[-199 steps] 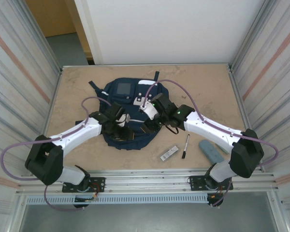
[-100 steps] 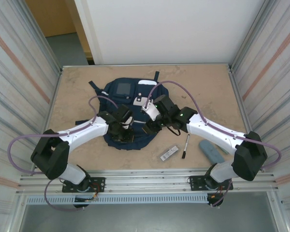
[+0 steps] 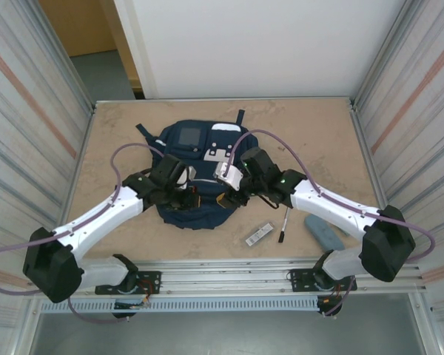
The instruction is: Pack books, pencil case, and school supplies into a backpack
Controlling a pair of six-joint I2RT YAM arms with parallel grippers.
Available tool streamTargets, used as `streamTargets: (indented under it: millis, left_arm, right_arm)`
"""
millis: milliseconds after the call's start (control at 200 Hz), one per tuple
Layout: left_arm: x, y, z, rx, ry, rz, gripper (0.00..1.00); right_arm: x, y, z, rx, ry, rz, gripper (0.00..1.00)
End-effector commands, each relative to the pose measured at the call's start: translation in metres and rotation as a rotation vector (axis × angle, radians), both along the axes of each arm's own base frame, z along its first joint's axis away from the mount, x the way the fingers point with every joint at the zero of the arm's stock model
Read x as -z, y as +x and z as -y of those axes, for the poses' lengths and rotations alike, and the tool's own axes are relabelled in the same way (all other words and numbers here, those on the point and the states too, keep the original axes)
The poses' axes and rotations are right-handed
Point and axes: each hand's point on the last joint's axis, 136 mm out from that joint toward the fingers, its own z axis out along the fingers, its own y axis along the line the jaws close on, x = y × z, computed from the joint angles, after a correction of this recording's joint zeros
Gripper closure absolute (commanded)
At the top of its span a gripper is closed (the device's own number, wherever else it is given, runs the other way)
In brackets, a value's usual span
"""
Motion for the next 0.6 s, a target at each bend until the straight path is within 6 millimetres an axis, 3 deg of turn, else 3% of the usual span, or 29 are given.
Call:
streamTargets:
  millis: [0, 200, 356, 416, 511, 596]
  left_arm:
    - [-0.011, -0.008, 0.008, 0.024, -0.074, -0.01, 1.0]
    - [-0.014, -0.011, 0.012, 0.041, -0.106, -0.016, 1.0]
    - [-0.019, -0.013, 0.013, 0.046, -0.126, -0.001, 1.0]
    - [-0.023, -0.013, 0.013, 0.05, -0.137, 0.013, 1.0]
    - [-0.026, -0.011, 0.009, 0.042, -0.138, 0.032, 1.0]
    - [-0.025, -0.005, -0.004, -0.001, -0.117, 0.045, 1.0]
  right_arm:
    - [-0.003, -0.009, -0.015, -0.166, -0.002, 0.161, 0.44]
    - [0.023, 0.004, -0.032, -0.174, -0.129, 0.236, 0.43]
    - [0.026, 0.023, -0.037, -0.118, -0.117, 0.308, 0.46]
    - [0.029, 0.028, -0.036, -0.097, -0.132, 0.332, 0.55]
    - [0.03, 0.03, -0.032, -0.091, -0.147, 0.344, 0.81]
    - [0.028, 0.026, -0.025, -0.113, -0.125, 0.332, 0.91]
